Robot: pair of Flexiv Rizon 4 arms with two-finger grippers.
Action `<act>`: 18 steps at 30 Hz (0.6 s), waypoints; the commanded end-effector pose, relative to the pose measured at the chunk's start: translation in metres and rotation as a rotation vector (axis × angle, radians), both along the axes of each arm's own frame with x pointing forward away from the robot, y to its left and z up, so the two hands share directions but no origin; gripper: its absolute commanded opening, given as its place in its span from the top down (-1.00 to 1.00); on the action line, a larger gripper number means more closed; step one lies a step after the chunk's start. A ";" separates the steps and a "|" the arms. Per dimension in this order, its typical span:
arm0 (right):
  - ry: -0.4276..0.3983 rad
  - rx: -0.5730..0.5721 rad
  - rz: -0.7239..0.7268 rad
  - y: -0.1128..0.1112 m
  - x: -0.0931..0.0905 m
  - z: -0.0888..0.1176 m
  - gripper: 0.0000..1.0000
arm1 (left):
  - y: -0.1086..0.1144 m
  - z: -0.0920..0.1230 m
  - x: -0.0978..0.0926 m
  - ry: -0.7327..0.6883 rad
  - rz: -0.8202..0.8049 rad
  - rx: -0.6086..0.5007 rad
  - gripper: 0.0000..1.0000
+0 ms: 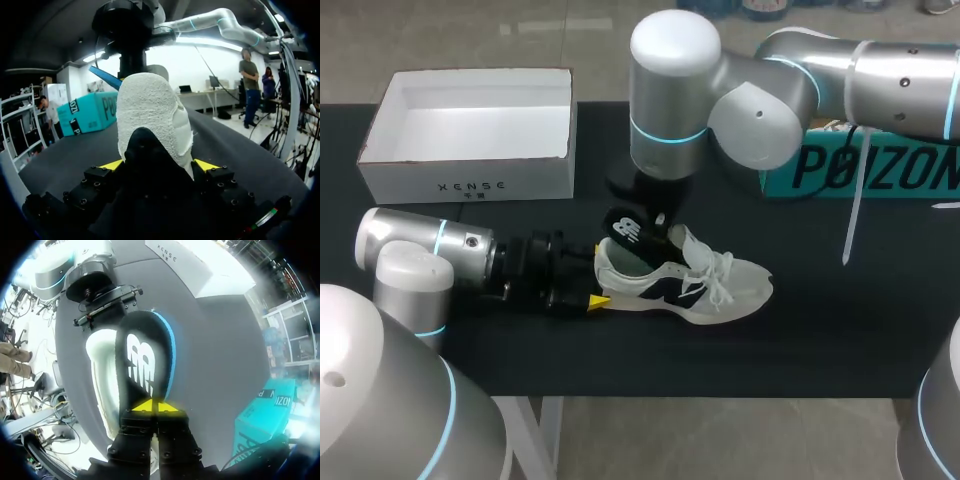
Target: Take the shoe out of the shoebox, open the shoe tongue, remove and reinsert the insole, then place the shoe into the shoebox
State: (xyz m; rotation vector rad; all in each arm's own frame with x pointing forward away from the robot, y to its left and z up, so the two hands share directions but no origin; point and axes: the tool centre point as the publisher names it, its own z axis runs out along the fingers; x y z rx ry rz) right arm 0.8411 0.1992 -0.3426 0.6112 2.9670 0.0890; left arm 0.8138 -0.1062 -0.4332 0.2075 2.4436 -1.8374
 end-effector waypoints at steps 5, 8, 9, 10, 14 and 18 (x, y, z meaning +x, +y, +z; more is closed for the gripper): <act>-0.021 0.031 0.009 0.024 0.007 0.013 1.00 | 0.000 -0.002 0.001 0.000 -0.001 0.001 1.00; -0.025 0.039 0.009 0.029 0.008 0.016 1.00 | 0.000 -0.002 0.001 0.000 -0.001 0.001 1.00; -0.025 0.043 0.005 0.030 0.008 0.016 1.00 | 0.000 -0.002 0.001 0.000 -0.001 0.001 1.00; -0.024 0.045 0.002 0.031 0.009 0.016 1.00 | 0.000 -0.002 0.001 0.000 -0.001 0.001 1.00; -0.007 0.048 -0.010 0.033 0.012 0.013 1.00 | 0.000 -0.002 0.001 0.000 -0.001 0.001 1.00; 0.008 0.047 -0.010 0.034 0.013 0.010 1.00 | 0.000 -0.002 0.001 0.000 -0.001 0.001 1.00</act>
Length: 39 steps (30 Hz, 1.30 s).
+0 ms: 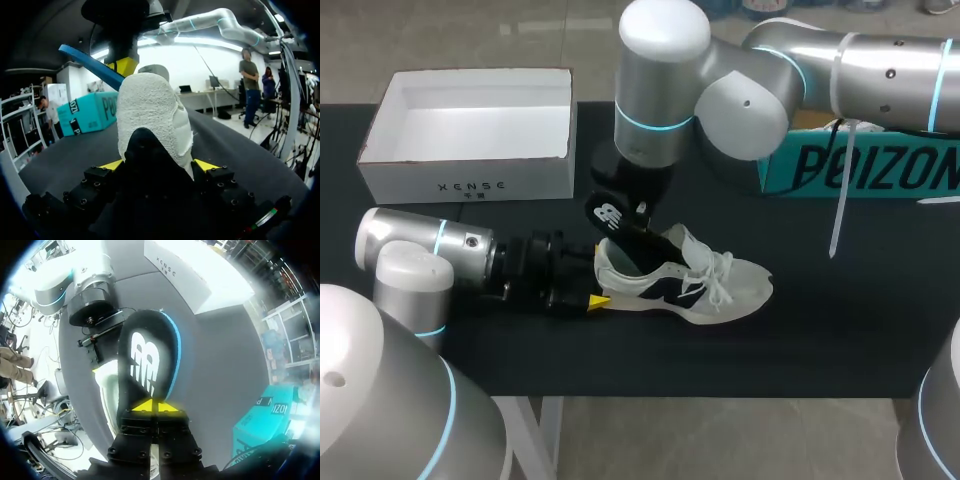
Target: Take the shoe out of the shoebox, open the shoe tongue, remove and reinsert the insole, then place the shoe into the shoebox
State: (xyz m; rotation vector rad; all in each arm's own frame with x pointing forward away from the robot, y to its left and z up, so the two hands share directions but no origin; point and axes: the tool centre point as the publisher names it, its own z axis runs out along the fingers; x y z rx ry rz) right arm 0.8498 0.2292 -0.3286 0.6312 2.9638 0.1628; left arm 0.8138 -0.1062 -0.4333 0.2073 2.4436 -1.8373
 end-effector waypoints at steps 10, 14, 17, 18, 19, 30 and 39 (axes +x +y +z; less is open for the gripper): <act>0.041 0.006 -0.002 0.001 0.005 -0.010 0.26 | 0.000 -0.002 0.001 0.000 -0.001 0.001 1.00; 0.055 0.020 -0.006 -0.003 0.007 -0.007 0.22 | 0.000 -0.002 0.001 0.000 -0.001 0.001 1.00; 0.070 0.038 -0.003 -0.006 0.008 -0.004 0.18 | 0.000 -0.002 0.001 0.000 -0.001 0.001 1.00; 0.074 0.040 -0.002 -0.007 0.008 -0.003 0.19 | 0.000 -0.002 0.001 0.000 -0.001 0.001 1.00; 0.077 0.043 -0.001 -0.008 0.009 -0.002 0.18 | 0.000 -0.002 0.001 0.000 -0.001 0.001 1.00; 0.120 0.048 0.023 -0.015 0.013 -0.003 0.03 | 0.000 -0.002 0.001 0.000 -0.001 0.001 1.00; 0.145 0.055 0.018 -0.014 0.008 -0.012 0.04 | 0.000 -0.002 0.001 0.000 -0.001 0.001 1.00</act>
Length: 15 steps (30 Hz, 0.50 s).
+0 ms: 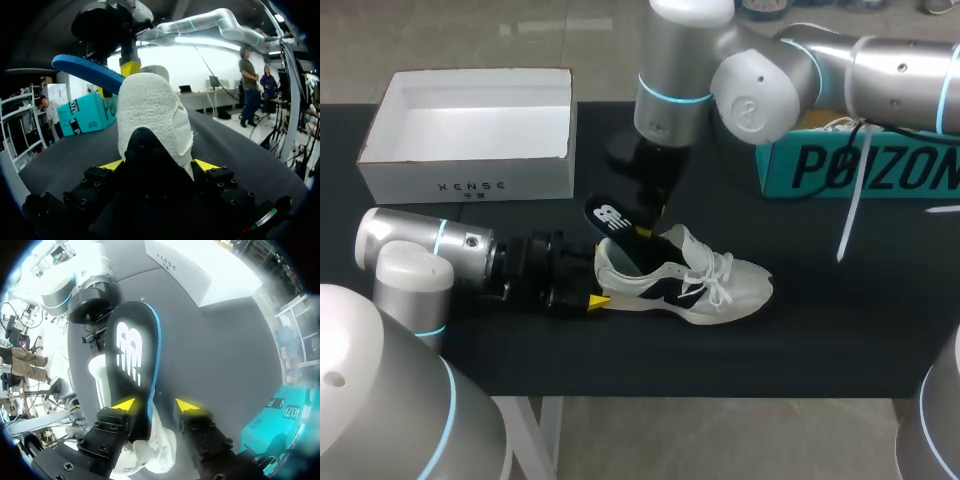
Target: Take the shoe out of the shoebox, open the shoe tongue, remove and reinsert the insole, then place the shoe into the shoebox
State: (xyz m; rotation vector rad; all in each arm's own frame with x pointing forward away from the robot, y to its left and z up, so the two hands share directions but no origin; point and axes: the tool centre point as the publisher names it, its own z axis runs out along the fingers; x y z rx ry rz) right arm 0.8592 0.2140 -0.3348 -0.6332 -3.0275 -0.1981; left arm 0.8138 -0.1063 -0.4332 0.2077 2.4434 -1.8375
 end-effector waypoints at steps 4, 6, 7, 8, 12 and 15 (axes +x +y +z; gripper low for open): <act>0.022 0.016 0.002 0.001 -0.005 -0.009 0.03 | 0.000 -0.002 0.001 0.000 -0.001 0.001 1.00; 0.031 0.028 0.004 0.002 -0.006 -0.010 0.03 | 0.000 -0.002 0.001 0.000 -0.001 0.001 1.00; 0.036 0.041 0.002 0.002 -0.006 -0.010 0.04 | 0.000 -0.002 0.001 0.000 -0.001 0.001 1.00; 0.037 0.044 0.003 0.003 -0.007 -0.010 0.04 | 0.000 -0.002 0.001 0.000 -0.001 0.001 1.00; 0.050 0.076 0.007 0.004 -0.008 -0.010 0.15 | 0.000 -0.002 0.001 0.000 -0.001 0.001 1.00; 0.065 0.104 0.007 0.003 -0.009 -0.011 0.86 | 0.000 -0.002 0.001 0.000 -0.001 0.001 1.00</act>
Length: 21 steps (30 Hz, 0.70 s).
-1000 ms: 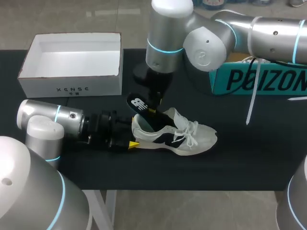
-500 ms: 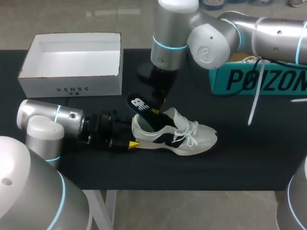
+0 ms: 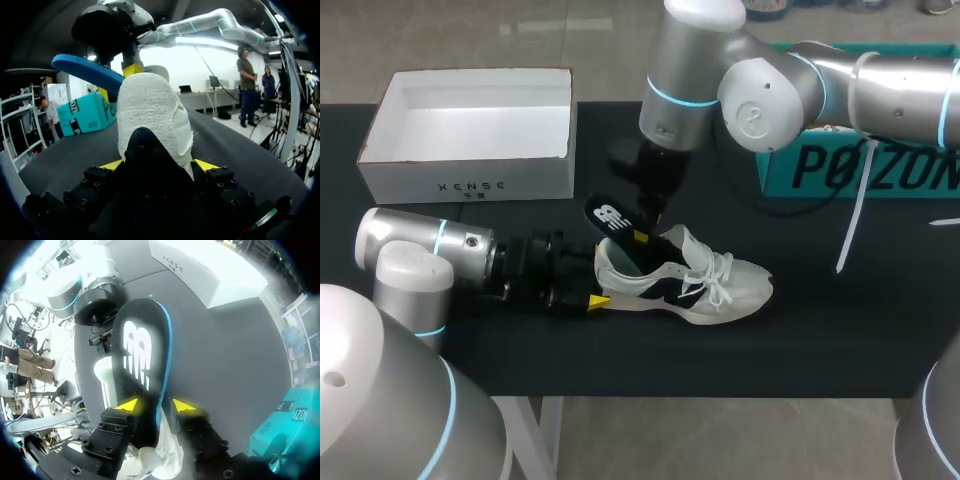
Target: Take the shoe out of the shoebox, open the shoe tongue, remove and reinsert the insole, then place the shoe into the shoebox
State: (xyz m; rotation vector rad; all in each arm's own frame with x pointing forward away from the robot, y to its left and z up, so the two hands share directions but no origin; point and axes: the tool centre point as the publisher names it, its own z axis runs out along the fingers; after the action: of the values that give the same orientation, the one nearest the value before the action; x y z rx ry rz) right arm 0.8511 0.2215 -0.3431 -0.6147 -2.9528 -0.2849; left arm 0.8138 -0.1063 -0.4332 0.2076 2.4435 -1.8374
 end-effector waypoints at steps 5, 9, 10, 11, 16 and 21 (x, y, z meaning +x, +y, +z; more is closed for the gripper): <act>0.020 0.051 0.000 -0.005 -0.003 -0.004 1.00 | 0.000 -0.002 0.001 0.000 -0.001 0.001 1.00; 0.029 0.066 0.000 -0.005 -0.004 -0.005 1.00 | 0.000 -0.002 0.001 0.000 -0.001 0.001 1.00; 0.030 0.068 0.000 -0.005 -0.004 -0.005 1.00 | 0.000 -0.002 0.001 0.000 -0.001 0.001 1.00; 0.030 0.069 -0.001 -0.005 -0.004 -0.005 1.00 | 0.000 -0.002 0.001 0.000 -0.001 0.001 1.00; 0.033 0.075 0.000 -0.005 -0.004 -0.005 1.00 | 0.000 -0.002 0.001 0.000 -0.001 0.001 1.00; 0.034 0.082 -0.004 -0.004 -0.003 -0.003 1.00 | 0.000 -0.002 0.001 0.000 -0.001 0.001 1.00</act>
State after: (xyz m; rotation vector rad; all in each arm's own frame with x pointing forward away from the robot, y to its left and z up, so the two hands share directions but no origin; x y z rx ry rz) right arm 0.8483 0.2185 -0.3466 -0.6094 -2.8925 -0.3837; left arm 0.8138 -0.1063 -0.4332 0.2077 2.4435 -1.8375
